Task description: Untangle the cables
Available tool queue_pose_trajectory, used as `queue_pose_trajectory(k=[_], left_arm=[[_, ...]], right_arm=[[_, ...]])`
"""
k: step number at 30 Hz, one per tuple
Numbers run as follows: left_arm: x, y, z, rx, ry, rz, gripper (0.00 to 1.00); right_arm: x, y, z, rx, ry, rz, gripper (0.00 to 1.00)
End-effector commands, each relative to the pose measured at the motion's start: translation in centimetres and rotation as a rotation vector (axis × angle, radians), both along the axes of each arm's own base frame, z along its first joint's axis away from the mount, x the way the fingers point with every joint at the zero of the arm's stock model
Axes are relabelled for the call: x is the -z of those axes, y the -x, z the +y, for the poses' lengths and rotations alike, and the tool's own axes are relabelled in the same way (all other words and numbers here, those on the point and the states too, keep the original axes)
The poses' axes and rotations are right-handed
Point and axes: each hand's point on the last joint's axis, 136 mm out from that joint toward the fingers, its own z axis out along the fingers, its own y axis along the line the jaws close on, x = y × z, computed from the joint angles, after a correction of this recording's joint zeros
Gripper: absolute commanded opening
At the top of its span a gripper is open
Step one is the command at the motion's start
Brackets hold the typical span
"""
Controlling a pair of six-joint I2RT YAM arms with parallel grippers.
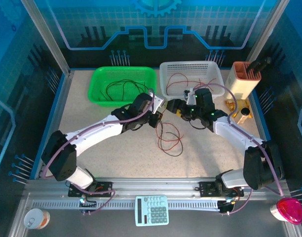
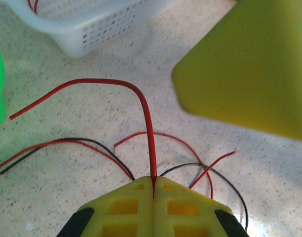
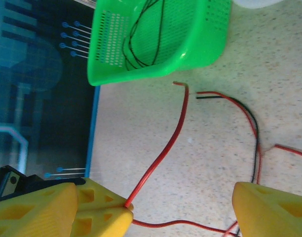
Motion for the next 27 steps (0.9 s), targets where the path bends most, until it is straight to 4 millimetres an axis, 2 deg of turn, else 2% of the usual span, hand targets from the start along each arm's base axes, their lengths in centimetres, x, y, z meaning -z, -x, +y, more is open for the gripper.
queue_pose_trajectory(k=[1, 8, 11, 12, 15, 16, 18, 21, 22, 27], left_arm=[[-2.8, 0.2, -0.8, 0.030, 0.086, -0.056, 0.00], [-4.3, 0.4, -1.6, 0.054, 0.142, -0.061, 0.00], [-4.5, 0.8, -1.8, 0.067, 0.168, -0.057, 0.00], [-4.5, 0.9, -1.8, 0.071, 0.175, -0.056, 0.00], [-4.4, 1.1, -1.7, 0.064, 0.187, -0.054, 0.00], [-4.3, 1.2, -1.5, 0.059, 0.187, -0.053, 0.00], [-4.0, 1.2, -1.3, 0.046, 0.189, -0.052, 0.03], [-3.4, 1.1, -0.9, 0.017, 0.200, -0.055, 0.28], [-3.3, 1.0, -0.9, 0.009, 0.207, -0.056, 0.32], [-2.3, 0.7, -1.0, -0.016, 0.221, -0.040, 0.36]], right_arm=[[-0.9, 0.1, 0.8, -0.023, -0.084, 0.019, 0.82], [-1.6, -0.2, 2.1, -0.036, -0.130, 0.019, 0.76], [-2.1, -0.6, 3.0, -0.050, -0.159, 0.016, 0.65], [-2.4, -0.7, 3.4, -0.056, -0.170, 0.013, 0.54], [-3.8, -1.3, 3.9, -0.064, -0.201, -0.011, 0.08], [-4.6, -1.4, 4.0, -0.063, -0.211, -0.024, 0.00], [-6.5, -1.7, 4.2, -0.067, -0.231, -0.057, 0.00], [-9.8, -1.7, 4.5, -0.075, -0.249, -0.113, 0.00], [-11.1, -1.7, 4.7, -0.079, -0.255, -0.136, 0.00], [-16.6, -1.3, 4.8, -0.084, -0.293, -0.231, 0.00]])
